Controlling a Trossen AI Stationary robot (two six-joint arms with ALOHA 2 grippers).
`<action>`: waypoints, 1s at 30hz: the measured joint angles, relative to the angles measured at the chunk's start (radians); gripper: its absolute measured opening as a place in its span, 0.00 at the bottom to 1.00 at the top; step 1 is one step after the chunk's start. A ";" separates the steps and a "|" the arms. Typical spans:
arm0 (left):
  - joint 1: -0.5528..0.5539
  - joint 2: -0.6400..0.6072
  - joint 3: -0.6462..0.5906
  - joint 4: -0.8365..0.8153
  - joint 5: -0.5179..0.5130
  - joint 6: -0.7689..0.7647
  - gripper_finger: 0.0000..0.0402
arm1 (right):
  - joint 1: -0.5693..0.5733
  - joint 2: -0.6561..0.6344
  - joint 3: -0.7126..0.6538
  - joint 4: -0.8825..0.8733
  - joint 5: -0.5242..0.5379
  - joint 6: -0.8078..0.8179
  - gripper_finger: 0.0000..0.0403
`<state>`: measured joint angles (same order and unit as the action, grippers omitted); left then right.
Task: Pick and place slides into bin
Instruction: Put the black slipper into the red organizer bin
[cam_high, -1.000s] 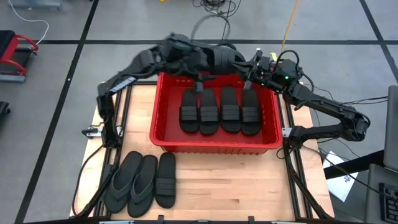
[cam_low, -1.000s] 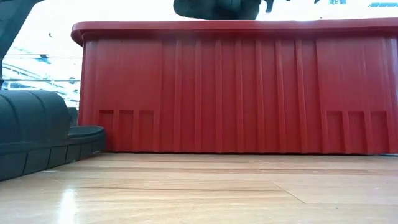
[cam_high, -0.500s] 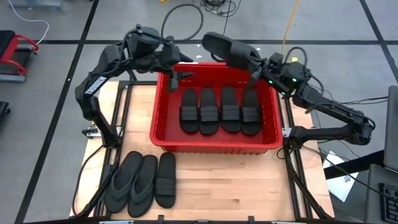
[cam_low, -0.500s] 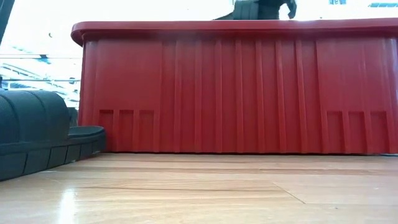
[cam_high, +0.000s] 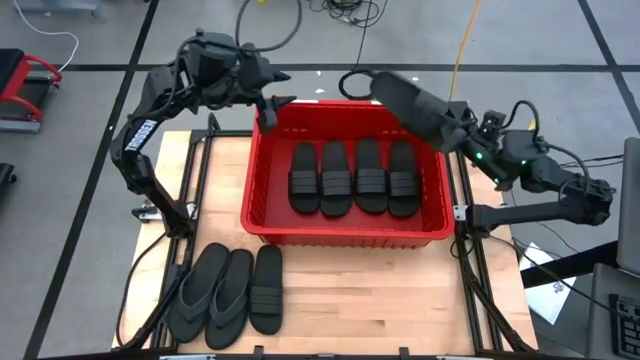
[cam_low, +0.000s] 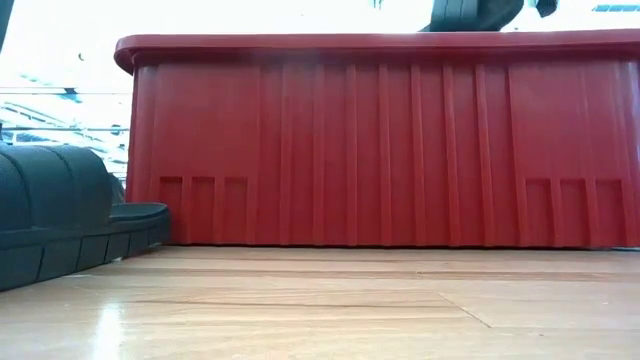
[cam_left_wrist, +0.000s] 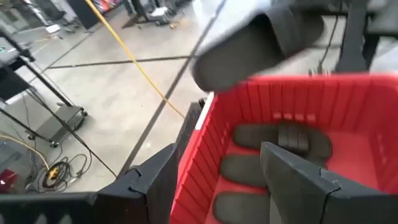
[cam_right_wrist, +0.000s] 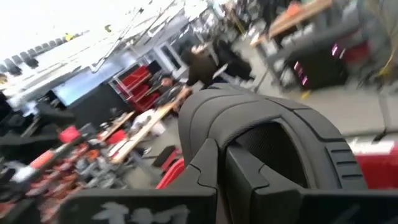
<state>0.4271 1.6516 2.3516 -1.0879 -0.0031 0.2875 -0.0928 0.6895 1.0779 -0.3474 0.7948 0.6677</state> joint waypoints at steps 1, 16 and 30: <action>0.000 0.000 0.000 0.017 -0.003 -0.017 0.57 | 0.019 0.001 0.000 -0.010 0.004 0.032 0.00; -0.002 0.045 0.000 0.139 0.271 -0.258 0.57 | 0.154 0.011 0.000 0.187 0.009 -0.352 0.00; -0.184 0.210 0.001 0.441 0.403 -0.218 0.57 | 0.153 0.082 0.000 0.520 -0.145 -0.599 0.00</action>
<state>0.2428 1.8612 2.3524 -0.6467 0.4003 0.0691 0.0602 0.7713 1.0775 0.1728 0.6495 0.0690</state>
